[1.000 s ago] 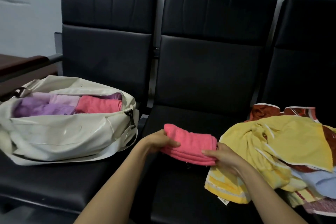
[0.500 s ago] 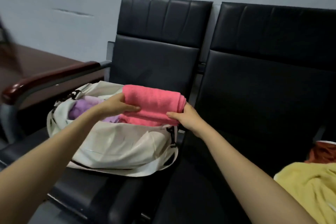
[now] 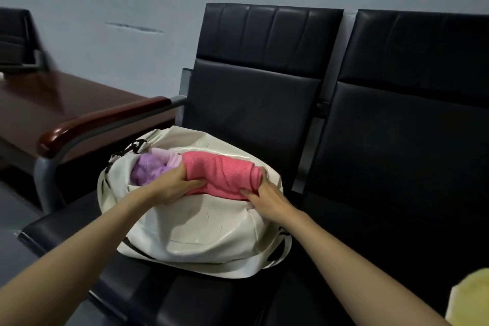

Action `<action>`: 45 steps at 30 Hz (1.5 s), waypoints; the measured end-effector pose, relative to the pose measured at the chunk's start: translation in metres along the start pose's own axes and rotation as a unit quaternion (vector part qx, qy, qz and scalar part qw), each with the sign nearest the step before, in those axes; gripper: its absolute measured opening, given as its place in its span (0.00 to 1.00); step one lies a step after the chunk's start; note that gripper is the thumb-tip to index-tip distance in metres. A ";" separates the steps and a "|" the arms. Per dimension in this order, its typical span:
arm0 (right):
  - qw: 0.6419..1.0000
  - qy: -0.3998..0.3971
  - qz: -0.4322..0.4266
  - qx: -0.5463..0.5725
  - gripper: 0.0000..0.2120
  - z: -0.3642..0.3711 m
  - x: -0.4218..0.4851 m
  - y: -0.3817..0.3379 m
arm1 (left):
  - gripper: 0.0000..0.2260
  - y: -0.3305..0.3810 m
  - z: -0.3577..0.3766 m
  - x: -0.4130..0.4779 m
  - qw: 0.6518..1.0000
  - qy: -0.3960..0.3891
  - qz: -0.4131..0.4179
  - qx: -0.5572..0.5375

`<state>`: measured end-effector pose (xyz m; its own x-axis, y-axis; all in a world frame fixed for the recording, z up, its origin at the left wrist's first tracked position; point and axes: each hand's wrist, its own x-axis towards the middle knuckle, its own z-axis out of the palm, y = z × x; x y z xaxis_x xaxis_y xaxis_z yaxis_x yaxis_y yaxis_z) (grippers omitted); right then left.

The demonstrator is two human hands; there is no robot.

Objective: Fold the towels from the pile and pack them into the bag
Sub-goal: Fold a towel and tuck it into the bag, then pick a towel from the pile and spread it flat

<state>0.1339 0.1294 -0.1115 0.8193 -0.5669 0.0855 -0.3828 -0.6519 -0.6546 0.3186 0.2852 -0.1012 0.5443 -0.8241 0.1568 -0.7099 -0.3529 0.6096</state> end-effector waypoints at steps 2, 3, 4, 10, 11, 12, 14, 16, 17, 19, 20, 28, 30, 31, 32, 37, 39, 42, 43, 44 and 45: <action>1.000 0.013 0.007 -0.004 0.31 -0.007 -0.003 -0.001 | 0.32 0.004 -0.003 -0.001 1.000 -0.017 -0.009 -0.022; 1.000 0.020 -0.001 -0.002 0.30 -0.012 -0.005 -0.001 | 0.30 0.007 -0.004 0.001 0.999 -0.013 -0.010 -0.042; 1.000 0.026 -0.008 0.002 0.29 -0.017 -0.006 -0.002 | 0.28 0.010 -0.006 0.004 0.998 -0.009 -0.003 -0.061; 0.999 -0.014 0.009 0.050 0.37 -0.044 -0.003 -0.006 | 0.16 0.033 -0.020 0.015 0.986 -0.084 -0.027 -0.138; 0.997 -0.029 0.014 0.069 0.37 -0.045 -0.001 -0.006 | 0.16 0.032 -0.022 0.015 0.982 -0.107 -0.038 -0.152; 0.995 -0.046 0.015 0.086 0.35 -0.045 0.000 -0.007 | 0.18 0.031 -0.024 0.014 0.975 -0.132 -0.060 -0.170; 0.993 -0.081 0.016 0.085 0.30 -0.046 -0.002 -0.015 | 0.23 0.027 -0.027 0.013 0.963 -0.177 -0.133 -0.156; 0.988 -0.132 0.044 0.062 0.21 -0.046 0.002 -0.017 | 0.13 0.028 -0.029 0.011 0.949 -0.217 -0.199 -0.109; 0.981 -0.174 0.071 0.053 0.15 -0.047 0.004 -0.018 | 0.10 0.028 -0.029 0.012 0.944 -0.229 -0.225 -0.078; 0.962 -0.238 0.131 0.038 0.14 -0.050 0.006 -0.027 | 0.10 0.032 -0.025 0.016 0.932 -0.257 -0.254 -0.022; 0.956 -0.246 0.160 0.014 0.18 -0.049 0.009 -0.031 | 0.10 0.034 -0.022 0.018 0.930 -0.259 -0.259 0.010; 0.906 -0.264 0.107 -0.314 0.15 -0.027 0.009 -0.051 | 0.22 0.035 -0.003 0.023 0.905 -0.254 -0.257 0.225; 0.921 -0.215 0.126 -0.299 0.14 -0.032 0.008 -0.049 | 0.23 0.031 0.001 0.021 0.925 -0.200 -0.215 0.242; 0.936 -0.167 0.125 -0.282 0.17 -0.031 0.009 -0.046 | 0.25 0.028 0.003 0.021 0.938 -0.162 -0.196 0.236; 0.951 -0.109 0.111 -0.268 0.21 -0.029 0.008 -0.044 | 0.28 0.024 0.005 0.019 0.951 -0.115 -0.180 0.224; 0.934 -0.069 -0.138 -0.323 0.18 -0.022 0.002 -0.038 | 0.23 0.008 0.007 0.014 0.996 0.006 -0.049 0.077; 0.902 -0.166 -0.135 -0.374 0.15 -0.024 0.004 -0.032 | 0.14 0.007 0.005 0.012 0.995 -0.082 -0.031 0.051; 0.857 -0.238 -0.032 -0.456 0.13 -0.021 0.012 -0.029 | 0.11 0.007 0.004 0.015 0.976 -0.189 -0.050 0.091; 0.842 -0.243 -0.015 -0.481 0.13 -0.018 0.016 -0.031 | 0.10 0.009 0.006 0.017 0.974 -0.187 -0.053 0.117; 0.830 -0.248 -0.009 -0.499 0.12 -0.015 0.019 -0.033 | 0.09 0.012 0.011 0.019 0.974 -0.173 -0.057 0.139; 0.827 -0.252 -0.009 -0.503 0.11 -0.012 0.020 -0.035 | 0.07 0.015 0.017 0.021 0.974 -0.150 -0.062 0.158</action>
<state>0.1588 0.1347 -0.0780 0.8060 -0.4356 -0.4008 -0.3217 -0.8907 0.3212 0.3121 0.2547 -0.1022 0.5127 -0.8423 -0.1663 -0.7748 -0.5373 0.3330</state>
